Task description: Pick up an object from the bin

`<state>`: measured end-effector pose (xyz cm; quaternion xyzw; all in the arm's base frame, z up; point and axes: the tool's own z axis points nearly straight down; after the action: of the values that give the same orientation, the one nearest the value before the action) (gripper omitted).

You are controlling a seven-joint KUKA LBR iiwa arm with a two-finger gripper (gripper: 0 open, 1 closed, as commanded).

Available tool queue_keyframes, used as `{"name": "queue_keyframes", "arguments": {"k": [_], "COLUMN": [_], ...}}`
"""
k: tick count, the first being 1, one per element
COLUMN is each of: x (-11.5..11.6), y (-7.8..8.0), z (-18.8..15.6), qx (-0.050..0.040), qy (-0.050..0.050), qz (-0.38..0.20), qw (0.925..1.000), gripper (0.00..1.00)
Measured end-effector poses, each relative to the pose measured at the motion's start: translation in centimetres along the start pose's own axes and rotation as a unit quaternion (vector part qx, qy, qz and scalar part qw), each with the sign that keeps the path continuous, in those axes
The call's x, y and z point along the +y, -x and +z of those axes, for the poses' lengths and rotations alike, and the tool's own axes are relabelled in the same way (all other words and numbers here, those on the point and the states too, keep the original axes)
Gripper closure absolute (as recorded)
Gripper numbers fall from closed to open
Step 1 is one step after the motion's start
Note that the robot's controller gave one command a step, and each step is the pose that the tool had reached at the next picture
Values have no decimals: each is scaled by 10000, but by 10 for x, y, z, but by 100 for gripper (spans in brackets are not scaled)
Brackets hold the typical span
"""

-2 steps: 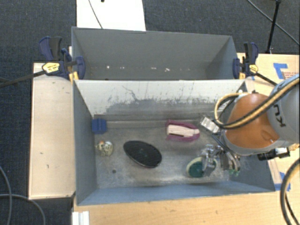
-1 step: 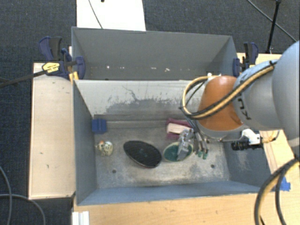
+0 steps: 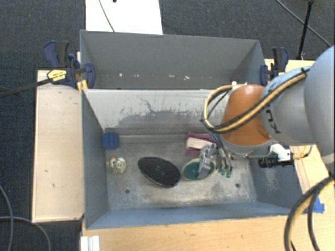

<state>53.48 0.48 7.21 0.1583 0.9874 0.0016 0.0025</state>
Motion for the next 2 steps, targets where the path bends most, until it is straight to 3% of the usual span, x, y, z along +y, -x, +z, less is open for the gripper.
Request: {"name": "queue_keyframes", "arguments": {"k": [1, 2], "x": [17, 17], "y": [24, 24], "z": [1, 1], "qx": [132, 119], "qy": [-63, -58], "qz": [97, 90], "qw": [9998, 9999], "gripper": [100, 100]}}
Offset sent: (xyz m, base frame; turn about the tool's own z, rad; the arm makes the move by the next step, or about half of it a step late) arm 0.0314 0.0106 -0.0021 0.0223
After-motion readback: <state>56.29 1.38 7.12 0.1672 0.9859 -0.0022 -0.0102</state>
